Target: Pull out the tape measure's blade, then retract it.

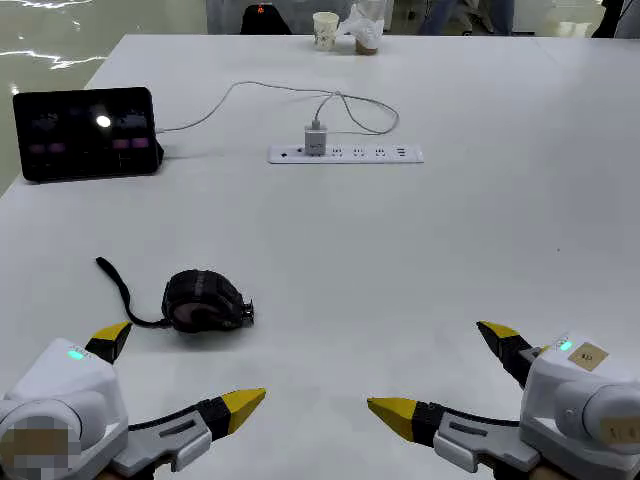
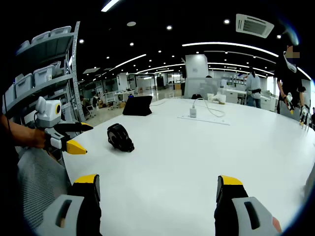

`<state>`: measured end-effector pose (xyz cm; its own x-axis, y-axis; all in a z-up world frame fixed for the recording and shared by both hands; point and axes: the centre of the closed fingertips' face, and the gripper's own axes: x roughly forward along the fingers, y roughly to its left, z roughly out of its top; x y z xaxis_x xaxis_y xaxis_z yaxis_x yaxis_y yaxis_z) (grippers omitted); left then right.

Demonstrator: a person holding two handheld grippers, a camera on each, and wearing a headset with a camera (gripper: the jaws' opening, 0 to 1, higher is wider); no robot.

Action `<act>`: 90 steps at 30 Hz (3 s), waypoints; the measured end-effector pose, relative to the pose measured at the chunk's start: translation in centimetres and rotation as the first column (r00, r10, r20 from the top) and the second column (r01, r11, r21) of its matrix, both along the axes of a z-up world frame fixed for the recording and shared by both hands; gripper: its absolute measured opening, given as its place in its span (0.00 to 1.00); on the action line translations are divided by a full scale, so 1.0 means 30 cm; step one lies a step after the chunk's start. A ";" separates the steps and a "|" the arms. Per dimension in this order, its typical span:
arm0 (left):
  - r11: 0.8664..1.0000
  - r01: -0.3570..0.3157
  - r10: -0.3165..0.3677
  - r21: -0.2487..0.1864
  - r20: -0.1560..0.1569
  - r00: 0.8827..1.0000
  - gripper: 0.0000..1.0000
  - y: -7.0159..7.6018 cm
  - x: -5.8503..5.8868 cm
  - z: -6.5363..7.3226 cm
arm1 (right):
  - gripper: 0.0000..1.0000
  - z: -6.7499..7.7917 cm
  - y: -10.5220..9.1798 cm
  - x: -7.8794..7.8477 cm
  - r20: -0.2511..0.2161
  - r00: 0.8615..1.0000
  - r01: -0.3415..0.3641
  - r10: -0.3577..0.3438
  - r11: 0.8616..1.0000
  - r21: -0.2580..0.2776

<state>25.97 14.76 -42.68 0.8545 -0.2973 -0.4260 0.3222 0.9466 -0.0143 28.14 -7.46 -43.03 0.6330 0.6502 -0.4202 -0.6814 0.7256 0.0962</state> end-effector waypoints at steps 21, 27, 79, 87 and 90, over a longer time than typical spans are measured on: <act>1.000 0.003 -0.003 0.001 -0.001 1.000 0.99 -0.003 0.000 -0.002 | 0.99 -0.008 0.000 -0.003 -0.003 1.000 -0.006 0.005 1.000 -0.007; 1.000 0.006 -0.006 0.003 -0.002 1.000 0.99 -0.005 -0.001 -0.002 | 0.99 -0.009 -0.001 -0.005 -0.005 1.000 -0.008 0.008 1.000 -0.010; 0.997 0.074 -0.073 0.026 -0.025 0.997 0.97 -0.017 0.024 -0.006 | 0.99 -0.006 0.033 0.009 -0.014 0.992 -0.126 0.126 0.992 -0.020; 0.994 0.100 -0.099 0.034 -0.035 0.995 0.97 -0.016 0.033 -0.004 | 0.99 -0.001 0.043 0.021 -0.019 0.987 -0.157 0.157 0.987 -0.024; 0.992 0.121 -0.119 0.044 -0.041 0.992 0.96 -0.020 0.037 -0.007 | 0.99 -0.007 0.046 0.025 -0.024 0.985 -0.174 0.173 0.984 -0.033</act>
<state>27.08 14.15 -42.88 0.7967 -0.3762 -0.4730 0.4337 0.9010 0.0138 28.90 -6.09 -43.23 0.5028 0.7339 -0.4566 -0.7951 0.6000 0.0888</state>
